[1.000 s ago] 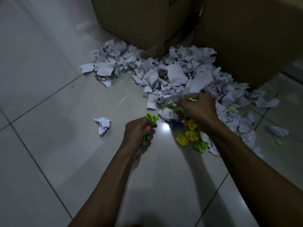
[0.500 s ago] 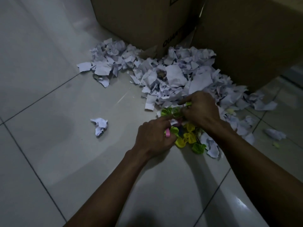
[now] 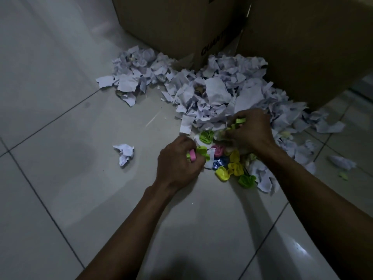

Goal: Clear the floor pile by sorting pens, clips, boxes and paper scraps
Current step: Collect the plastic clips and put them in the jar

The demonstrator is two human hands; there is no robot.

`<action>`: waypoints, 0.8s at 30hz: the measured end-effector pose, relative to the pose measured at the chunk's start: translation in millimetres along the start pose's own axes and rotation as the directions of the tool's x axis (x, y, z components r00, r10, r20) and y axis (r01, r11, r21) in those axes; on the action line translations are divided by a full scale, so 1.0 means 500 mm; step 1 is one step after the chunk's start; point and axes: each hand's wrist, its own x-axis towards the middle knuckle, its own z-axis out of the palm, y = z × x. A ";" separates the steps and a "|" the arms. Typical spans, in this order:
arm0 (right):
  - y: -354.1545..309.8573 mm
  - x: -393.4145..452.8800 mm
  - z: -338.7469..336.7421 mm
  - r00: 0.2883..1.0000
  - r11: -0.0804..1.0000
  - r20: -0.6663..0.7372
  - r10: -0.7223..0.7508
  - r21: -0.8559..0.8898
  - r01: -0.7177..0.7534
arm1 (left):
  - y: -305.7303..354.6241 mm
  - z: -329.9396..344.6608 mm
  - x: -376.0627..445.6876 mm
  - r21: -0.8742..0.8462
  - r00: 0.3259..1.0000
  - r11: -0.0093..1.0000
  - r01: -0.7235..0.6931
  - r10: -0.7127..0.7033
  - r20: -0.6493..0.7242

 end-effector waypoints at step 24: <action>0.051 -0.093 -0.059 0.990 0.956 0.097 0.101 0.266 -0.124 | 0.033 0.044 0.071 -0.026 0.985 0.987 0.157 -0.154 0.079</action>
